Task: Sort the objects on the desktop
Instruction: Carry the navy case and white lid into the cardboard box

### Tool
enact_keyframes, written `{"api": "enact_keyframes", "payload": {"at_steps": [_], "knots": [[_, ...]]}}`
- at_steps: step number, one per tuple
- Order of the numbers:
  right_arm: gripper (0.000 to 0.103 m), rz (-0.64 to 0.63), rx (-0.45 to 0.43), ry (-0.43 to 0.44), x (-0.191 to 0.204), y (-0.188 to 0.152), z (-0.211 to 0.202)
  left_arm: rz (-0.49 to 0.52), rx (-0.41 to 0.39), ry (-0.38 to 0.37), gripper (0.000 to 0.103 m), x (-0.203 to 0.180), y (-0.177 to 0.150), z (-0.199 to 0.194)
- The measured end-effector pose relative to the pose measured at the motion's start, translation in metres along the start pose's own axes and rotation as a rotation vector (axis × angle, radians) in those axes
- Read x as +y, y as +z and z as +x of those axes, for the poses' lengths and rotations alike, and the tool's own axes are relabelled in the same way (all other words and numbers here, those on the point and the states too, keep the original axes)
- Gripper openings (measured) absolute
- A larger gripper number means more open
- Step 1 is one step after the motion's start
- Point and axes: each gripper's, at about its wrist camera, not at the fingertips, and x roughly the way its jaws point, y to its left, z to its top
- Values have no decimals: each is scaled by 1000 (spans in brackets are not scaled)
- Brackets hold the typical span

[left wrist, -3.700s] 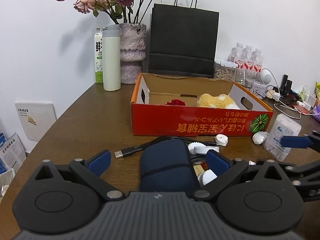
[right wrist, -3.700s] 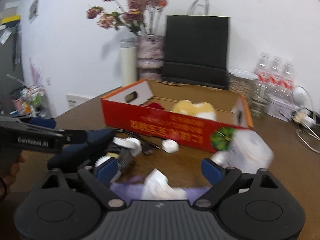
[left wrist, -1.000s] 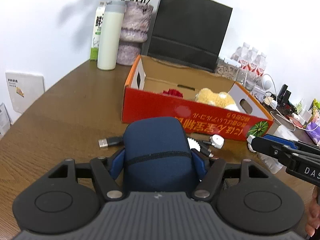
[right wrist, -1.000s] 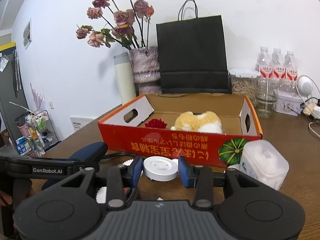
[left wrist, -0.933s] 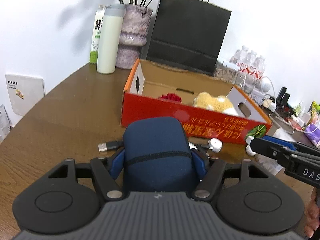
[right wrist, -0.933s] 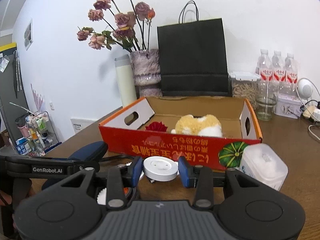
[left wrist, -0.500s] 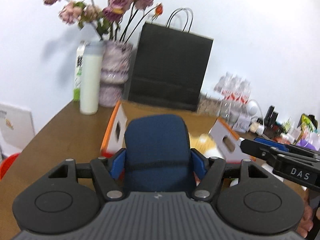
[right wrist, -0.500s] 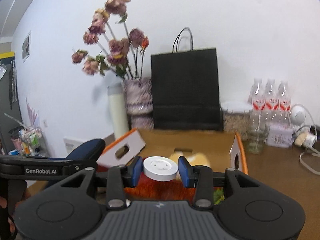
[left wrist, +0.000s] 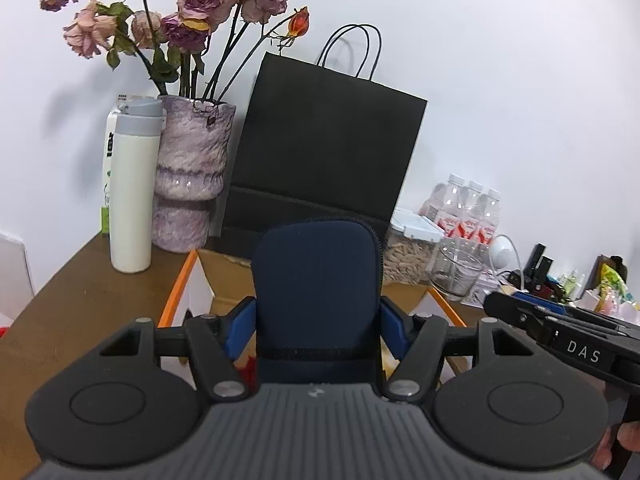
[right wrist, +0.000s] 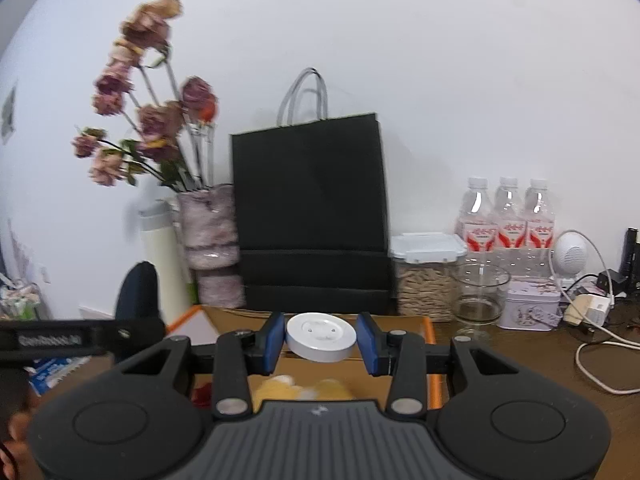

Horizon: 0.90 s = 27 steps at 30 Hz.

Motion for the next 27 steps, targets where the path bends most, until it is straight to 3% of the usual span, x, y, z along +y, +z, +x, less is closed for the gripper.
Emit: {"api": "enact_keyframes", "payload": {"at_steps": [11, 21, 25, 27], "knots": [[38, -42, 142, -39, -21, -12, 63, 14, 122, 69, 64, 22, -4, 71], [38, -55, 175, -38, -18, -13, 69, 47, 137, 71, 66, 19, -8, 79], [38, -47, 186, -45, -19, -13, 70, 53, 156, 71, 78, 17, -13, 84], [48, -35, 185, -47, -22, -13, 70, 62, 153, 84, 88, 15, -14, 83]]}}
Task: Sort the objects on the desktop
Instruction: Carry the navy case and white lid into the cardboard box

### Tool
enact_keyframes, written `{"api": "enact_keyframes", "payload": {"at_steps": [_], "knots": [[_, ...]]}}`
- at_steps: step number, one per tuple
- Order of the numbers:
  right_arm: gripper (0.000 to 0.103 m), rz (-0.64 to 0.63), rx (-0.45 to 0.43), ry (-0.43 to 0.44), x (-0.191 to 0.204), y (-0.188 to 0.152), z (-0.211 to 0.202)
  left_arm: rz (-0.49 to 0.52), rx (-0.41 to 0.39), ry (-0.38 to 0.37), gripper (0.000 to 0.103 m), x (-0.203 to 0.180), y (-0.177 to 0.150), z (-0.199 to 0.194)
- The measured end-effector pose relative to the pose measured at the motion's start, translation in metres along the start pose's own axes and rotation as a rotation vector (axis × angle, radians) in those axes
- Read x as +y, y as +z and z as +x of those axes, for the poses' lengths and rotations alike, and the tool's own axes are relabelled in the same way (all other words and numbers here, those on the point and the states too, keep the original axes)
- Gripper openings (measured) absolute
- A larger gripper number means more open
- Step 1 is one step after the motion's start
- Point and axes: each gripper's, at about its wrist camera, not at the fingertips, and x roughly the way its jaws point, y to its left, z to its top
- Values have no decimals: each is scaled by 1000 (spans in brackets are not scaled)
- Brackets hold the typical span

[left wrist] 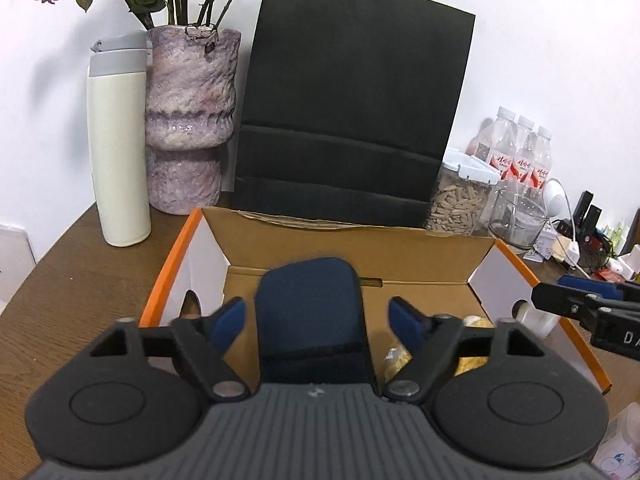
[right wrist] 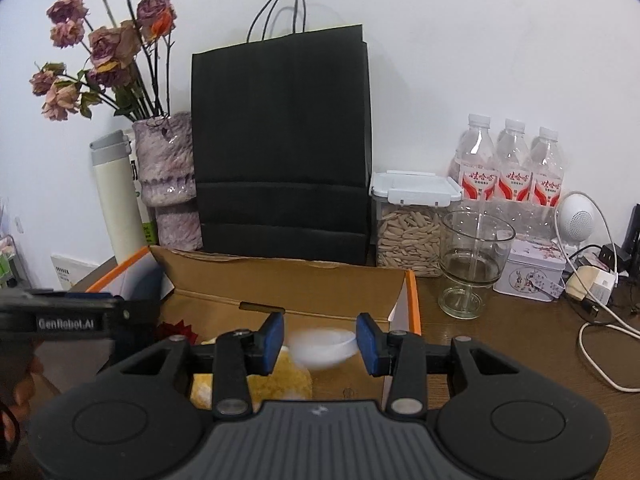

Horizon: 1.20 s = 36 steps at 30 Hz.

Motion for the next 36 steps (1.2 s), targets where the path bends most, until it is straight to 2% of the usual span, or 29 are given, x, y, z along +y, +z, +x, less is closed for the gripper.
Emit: {"api": "enact_keyframes", "payload": {"at_steps": [1, 2, 3, 6, 11, 25, 36], "knots": [[53, 6, 1, -3, -1, 0, 0, 3, -4, 9, 96, -1, 0, -1], [65, 12, -2, -3, -2, 0, 0, 2, -12, 20, 102, -1, 0, -2], [73, 15, -6, -4, -2, 1, -1, 1, -19, 27, 103, -1, 0, -3], [88, 12, -17, -3, -2, 1, -3, -6, -24, 29, 103, 0, 1, -5], [103, 4, -20, -5, -1, 2, -4, 16, -17, 48, 103, -5, 1, -6], [103, -36, -31, -28, 7, 1, -14, 26, -50, 53, 103, -9, -2, -18], [103, -90, -68, -48, 19, -10, -44, 58, -94, 45, 103, -13, -17, -52]]}}
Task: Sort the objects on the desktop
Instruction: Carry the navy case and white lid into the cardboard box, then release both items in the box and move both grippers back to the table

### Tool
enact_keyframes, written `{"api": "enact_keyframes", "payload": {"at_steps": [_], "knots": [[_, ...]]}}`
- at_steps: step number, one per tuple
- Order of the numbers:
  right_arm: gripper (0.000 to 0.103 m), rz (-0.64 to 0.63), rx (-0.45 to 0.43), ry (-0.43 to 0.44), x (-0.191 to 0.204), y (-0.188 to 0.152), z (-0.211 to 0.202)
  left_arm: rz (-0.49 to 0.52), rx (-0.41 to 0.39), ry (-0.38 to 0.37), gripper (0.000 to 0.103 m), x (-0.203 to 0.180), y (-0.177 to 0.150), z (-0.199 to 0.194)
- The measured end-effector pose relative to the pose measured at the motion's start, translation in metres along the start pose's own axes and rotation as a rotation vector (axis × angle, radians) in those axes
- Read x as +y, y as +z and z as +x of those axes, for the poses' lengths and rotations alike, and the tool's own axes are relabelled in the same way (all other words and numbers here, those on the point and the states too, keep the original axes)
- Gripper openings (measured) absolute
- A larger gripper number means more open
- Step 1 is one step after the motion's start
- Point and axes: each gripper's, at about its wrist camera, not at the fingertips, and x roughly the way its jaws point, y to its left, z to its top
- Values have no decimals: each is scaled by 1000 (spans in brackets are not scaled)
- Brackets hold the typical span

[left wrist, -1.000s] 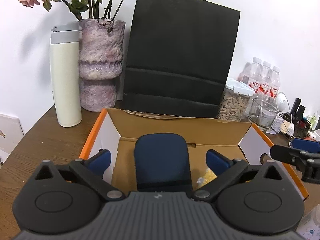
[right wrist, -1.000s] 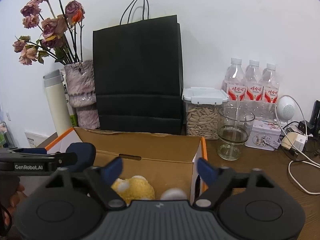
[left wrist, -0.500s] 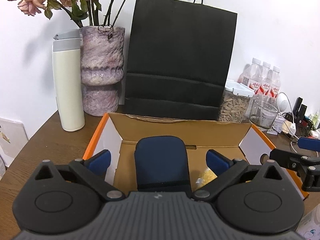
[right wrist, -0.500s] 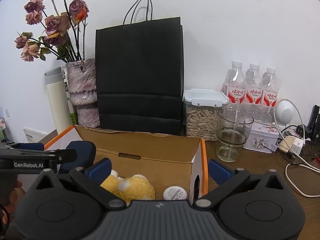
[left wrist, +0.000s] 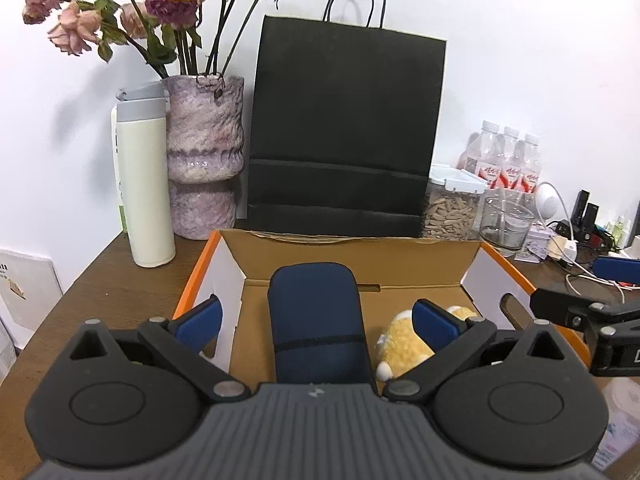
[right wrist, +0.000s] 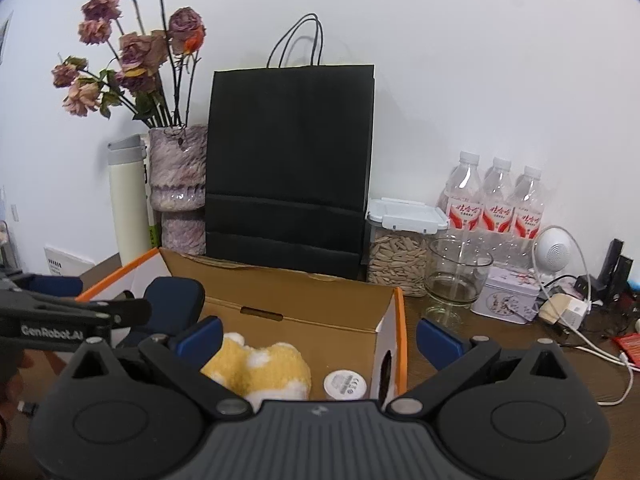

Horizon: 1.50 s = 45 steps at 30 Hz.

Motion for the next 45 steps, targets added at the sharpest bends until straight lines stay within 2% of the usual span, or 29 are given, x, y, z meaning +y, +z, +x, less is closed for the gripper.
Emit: {"api": "enact_keyframes", "payload": {"at_steps": [16, 27, 33, 45], "knots": [[103, -60, -16, -5, 18, -32, -64, 23, -3, -7, 103, -3, -30, -61], [103, -10, -3, 14, 24, -69, -104, 18, -4, -23, 103, -9, -65, -98], [103, 34, 6, 41, 22, -92, -120, 28, -7, -1, 103, -10, -83, -112], [103, 40, 58, 75, 29, -124, -133, 65, -1, 52, 103, -6, -106, -125]]}}
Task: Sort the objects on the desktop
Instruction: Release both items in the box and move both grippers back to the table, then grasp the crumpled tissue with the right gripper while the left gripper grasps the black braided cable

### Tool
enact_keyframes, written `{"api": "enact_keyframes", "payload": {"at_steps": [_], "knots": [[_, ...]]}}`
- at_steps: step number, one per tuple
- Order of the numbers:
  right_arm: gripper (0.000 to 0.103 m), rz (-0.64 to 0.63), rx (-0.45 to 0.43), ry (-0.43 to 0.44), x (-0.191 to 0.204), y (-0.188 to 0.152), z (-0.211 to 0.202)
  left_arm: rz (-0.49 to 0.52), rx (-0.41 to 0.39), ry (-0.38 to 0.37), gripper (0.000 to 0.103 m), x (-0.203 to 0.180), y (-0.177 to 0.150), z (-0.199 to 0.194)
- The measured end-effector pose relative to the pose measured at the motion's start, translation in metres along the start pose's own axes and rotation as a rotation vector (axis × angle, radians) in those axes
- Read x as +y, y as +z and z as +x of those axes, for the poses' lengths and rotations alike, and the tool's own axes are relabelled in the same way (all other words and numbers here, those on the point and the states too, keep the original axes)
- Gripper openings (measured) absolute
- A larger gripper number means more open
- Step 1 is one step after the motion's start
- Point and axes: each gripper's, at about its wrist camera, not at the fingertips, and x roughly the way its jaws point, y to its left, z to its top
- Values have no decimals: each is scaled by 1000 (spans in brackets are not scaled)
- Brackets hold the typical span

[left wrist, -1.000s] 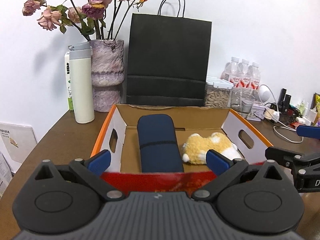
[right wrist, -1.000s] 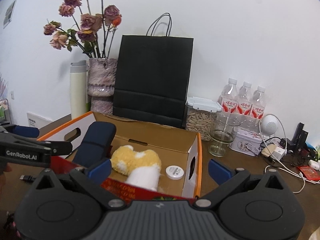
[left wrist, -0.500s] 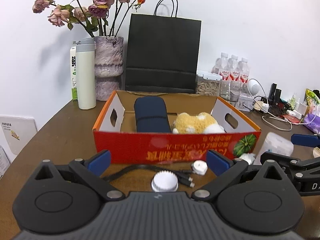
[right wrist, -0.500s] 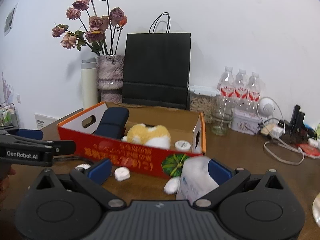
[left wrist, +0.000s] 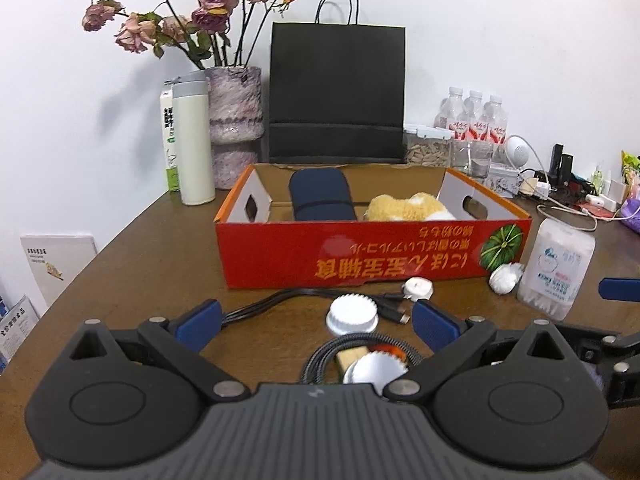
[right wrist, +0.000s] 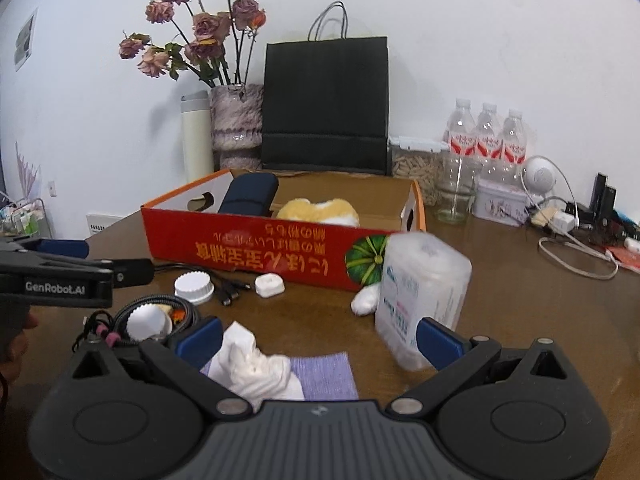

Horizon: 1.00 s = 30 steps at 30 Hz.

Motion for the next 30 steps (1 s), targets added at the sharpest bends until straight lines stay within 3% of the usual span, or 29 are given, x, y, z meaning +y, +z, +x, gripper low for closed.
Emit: {"api": "enact_keyframes", "payload": {"at_steps": [6, 16, 22, 30], "knots": [[103, -24, 31, 13, 6, -10, -2, -15, 20, 7, 103, 12, -9, -3], [103, -42, 63, 18, 16, -15, 5, -10, 38, -50, 103, 12, -16, -4], [87, -24, 91, 53, 17, -14, 13, 11, 62, -73, 103, 6, -20, -1], [53, 0, 124, 100, 15, -18, 20, 27, 86, -86, 103, 2, -23, 3]]}}
